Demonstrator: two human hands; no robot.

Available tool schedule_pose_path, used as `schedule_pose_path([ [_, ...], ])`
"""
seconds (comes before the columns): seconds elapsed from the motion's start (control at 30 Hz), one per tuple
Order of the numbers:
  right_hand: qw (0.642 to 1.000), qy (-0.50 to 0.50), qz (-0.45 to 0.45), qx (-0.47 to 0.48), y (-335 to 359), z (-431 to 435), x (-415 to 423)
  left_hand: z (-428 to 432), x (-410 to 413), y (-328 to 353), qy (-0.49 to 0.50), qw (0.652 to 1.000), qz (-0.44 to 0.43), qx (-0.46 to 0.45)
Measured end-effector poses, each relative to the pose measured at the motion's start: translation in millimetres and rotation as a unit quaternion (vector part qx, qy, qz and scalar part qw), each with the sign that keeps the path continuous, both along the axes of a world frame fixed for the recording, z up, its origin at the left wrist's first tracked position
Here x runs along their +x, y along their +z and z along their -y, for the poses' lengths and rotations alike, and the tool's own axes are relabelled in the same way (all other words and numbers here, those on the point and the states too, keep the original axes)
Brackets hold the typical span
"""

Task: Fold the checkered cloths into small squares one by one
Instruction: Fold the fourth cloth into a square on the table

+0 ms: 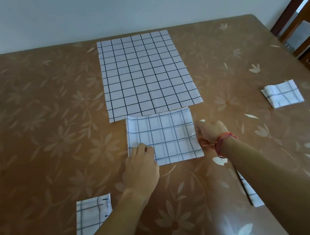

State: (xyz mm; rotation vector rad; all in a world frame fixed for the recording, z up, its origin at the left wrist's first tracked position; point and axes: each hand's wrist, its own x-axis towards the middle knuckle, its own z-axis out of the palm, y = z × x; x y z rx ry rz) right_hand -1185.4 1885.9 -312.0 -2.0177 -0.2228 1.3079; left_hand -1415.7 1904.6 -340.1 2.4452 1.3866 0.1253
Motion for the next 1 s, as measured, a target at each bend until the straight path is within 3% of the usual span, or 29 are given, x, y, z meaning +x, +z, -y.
schedule_pose_path([
  [0.23, 0.988, 0.085, 0.123, -0.044, 4.1, -7.0, -3.7, 0.8, -2.0, -2.5, 0.007, 1.000, 0.020, -0.010],
  [0.4, 0.972, 0.130, 0.198, -0.011, -1.5, -11.3, -1.1, 0.3, -4.2, -1.1, 0.006, 0.999, 0.036, -0.017],
  [0.53, 0.969, 0.131, 0.208, -0.012, 0.0, -9.5, 0.7, -1.3, -8.0, 2.7, -0.007, 0.999, 0.038, -0.021],
  [0.6, 0.980, 0.097, 0.176, 0.006, 4.2, -4.7, -2.1, -1.7, -11.9, 3.7, -0.010, 0.999, 0.042, -0.015],
  [0.7, 0.997, -0.026, 0.049, 0.056, 13.0, 7.8, -10.8, 2.8, -15.4, 4.0, -0.020, 0.999, 0.042, -0.005],
  [0.9, 0.977, -0.164, -0.110, 0.078, 23.1, 27.0, -34.8, 22.1, -3.9, 11.1, -0.034, 0.999, 0.023, 0.035],
  [1.0, 0.967, -0.172, -0.167, 0.086, 25.6, 39.0, -47.9, 30.7, 1.5, 10.8, -0.019, 0.999, 0.028, 0.036],
])
